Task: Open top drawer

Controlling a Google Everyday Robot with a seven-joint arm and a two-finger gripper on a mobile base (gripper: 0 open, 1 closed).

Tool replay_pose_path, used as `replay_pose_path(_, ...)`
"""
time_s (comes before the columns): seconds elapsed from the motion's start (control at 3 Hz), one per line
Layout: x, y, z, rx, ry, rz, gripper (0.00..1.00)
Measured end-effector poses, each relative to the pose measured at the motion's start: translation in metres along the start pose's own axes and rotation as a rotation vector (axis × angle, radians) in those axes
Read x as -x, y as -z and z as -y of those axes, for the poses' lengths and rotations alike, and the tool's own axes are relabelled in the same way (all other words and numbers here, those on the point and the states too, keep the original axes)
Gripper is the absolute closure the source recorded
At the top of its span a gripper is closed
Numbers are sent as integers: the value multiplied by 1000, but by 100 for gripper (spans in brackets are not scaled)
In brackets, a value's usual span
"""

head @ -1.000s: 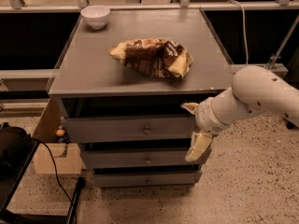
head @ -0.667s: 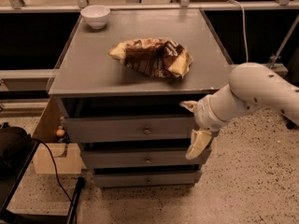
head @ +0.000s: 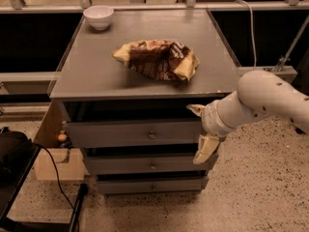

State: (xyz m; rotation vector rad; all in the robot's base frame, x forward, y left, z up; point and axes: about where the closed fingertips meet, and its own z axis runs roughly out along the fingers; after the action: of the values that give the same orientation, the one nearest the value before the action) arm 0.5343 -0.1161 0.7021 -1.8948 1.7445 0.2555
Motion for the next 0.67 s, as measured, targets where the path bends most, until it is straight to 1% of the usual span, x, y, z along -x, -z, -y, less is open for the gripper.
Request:
replay_pose_path(0.33, -7, -7, 3, -33, 28, -13, 0)
replay_pose_path(0.67, -12, -15, 8, -42, 46, -32, 0)
